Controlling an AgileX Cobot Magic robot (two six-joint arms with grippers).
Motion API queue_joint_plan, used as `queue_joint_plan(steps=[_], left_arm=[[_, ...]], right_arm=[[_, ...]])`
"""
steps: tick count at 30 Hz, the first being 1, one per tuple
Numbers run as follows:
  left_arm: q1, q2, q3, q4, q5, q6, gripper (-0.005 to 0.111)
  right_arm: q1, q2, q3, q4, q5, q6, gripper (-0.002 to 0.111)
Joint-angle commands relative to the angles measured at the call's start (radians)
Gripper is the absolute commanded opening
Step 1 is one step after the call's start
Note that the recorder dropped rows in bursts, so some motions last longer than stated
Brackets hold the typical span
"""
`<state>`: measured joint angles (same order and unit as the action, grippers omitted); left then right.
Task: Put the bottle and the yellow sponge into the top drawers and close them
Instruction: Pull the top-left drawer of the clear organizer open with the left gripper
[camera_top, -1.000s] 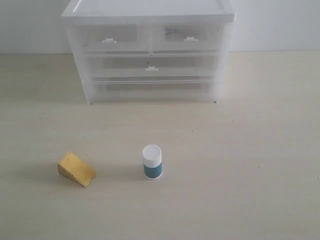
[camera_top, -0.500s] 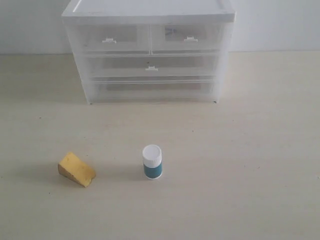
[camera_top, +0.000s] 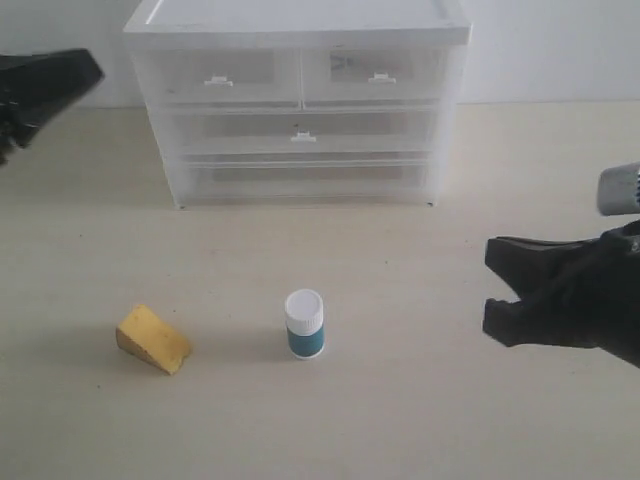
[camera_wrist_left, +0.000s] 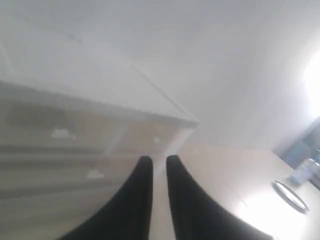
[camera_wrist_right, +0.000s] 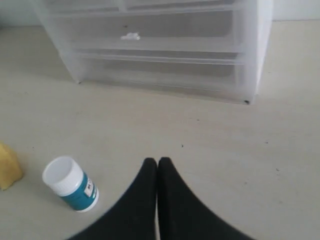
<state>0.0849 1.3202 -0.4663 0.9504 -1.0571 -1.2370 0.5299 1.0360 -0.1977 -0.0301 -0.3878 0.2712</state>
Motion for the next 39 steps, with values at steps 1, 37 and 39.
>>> queue_joint_plan(steps=[1,37,39], left_arm=[[-0.099,0.292,-0.146,0.004,-0.052,-0.074,0.037],[-0.148,0.439,-0.030,-0.017,-0.164,-0.140,0.004],[-0.148,0.439,-0.030,-0.001,-0.164,-0.120,0.006]], right_arm=[[0.038,0.108,-0.007,-0.012,-0.126,-0.055,0.000],[0.038,0.129,-0.007,-0.012,-0.145,-0.088,0.000],[0.038,0.129,-0.007,-0.012,-0.145,-0.088,0.000]])
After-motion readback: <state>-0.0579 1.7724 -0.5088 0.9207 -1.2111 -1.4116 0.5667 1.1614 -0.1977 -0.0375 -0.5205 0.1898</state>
